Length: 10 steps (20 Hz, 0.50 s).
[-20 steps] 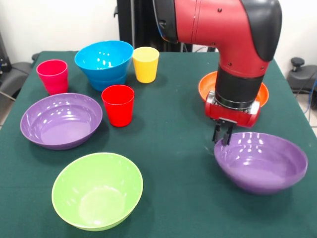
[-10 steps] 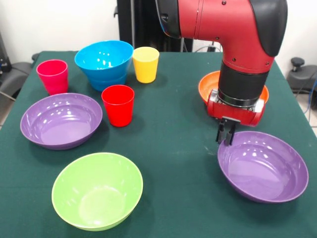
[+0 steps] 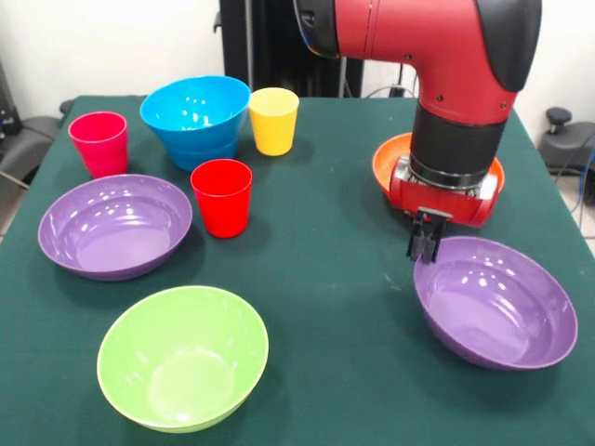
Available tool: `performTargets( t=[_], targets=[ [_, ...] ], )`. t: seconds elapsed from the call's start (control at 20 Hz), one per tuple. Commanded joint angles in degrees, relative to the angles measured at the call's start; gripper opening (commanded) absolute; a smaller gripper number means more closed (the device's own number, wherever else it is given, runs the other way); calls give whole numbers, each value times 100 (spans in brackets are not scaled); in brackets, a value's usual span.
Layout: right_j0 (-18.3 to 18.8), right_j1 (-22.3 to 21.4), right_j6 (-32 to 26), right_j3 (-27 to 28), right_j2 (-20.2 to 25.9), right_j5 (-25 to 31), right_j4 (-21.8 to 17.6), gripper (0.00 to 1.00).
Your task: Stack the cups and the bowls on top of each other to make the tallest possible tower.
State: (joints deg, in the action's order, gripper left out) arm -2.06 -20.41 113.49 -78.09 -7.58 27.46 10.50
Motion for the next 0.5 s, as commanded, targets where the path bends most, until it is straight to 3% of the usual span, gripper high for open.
performTargets(
  t=[0.05, 0.35, 0.5],
  targets=[
    [187, -554, 187, -846, 612, 385, -149, 0],
    [355, -1501, -152, -1528, 723, 756, -195, 0],
    [592, -1755, -319, -1951, 905, 587, -238, 0]
  ],
)
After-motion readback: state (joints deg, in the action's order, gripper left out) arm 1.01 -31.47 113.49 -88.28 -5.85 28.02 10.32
